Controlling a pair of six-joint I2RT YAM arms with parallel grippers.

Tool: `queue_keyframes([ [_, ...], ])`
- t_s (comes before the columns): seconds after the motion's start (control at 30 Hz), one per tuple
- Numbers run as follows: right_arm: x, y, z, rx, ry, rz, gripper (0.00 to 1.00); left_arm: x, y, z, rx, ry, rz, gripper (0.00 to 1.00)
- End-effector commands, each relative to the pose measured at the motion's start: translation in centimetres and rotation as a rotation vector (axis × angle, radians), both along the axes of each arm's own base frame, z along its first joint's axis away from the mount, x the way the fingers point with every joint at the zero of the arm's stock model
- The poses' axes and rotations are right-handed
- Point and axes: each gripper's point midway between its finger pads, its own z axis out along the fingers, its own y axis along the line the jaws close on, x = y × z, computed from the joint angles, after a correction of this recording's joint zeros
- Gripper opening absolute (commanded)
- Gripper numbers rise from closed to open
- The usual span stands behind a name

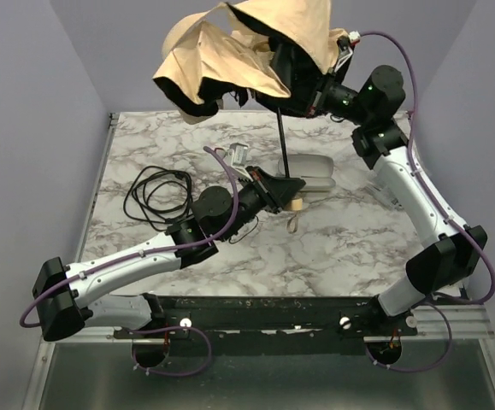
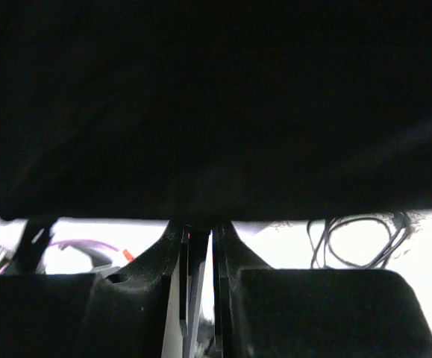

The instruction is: Open the umbrella

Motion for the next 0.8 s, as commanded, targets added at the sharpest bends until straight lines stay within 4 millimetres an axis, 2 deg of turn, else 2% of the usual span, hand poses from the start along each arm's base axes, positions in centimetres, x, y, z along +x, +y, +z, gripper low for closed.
queue_keyframes([
  [0.0, 7.3, -36.4, 12.7, 0.906, -0.202, -1.672, 0.03, -24.5, 0.1, -15.1, 0.469, 0.224, -1.023, 0.00],
  [0.17, 7.0, -38.1, 12.4, 0.921, -0.205, -1.694, 0.01, -24.5, 0.3, -15.3, 0.479, 0.230, -1.015, 0.00],
  [0.43, 7.1, -39.4, 10.1, 0.976, -0.129, -1.686, 0.03, -23.5, -0.6, -14.5, 0.480, 0.231, -0.959, 0.00],
  [0.53, 7.5, -39.9, 9.9, 0.995, -0.106, -1.673, 0.03, -23.4, -0.7, -15.0, 0.480, 0.252, -0.950, 0.00],
  [0.67, 7.7, -39.5, 9.3, 0.978, -0.085, -1.640, 0.03, -22.6, -0.9, -15.3, 0.497, 0.263, -0.905, 0.00],
  [0.77, 7.5, -38.2, 8.0, 0.960, -0.051, -1.546, 0.01, -21.0, -1.5, -15.1, 0.533, 0.268, -0.829, 0.00],
])
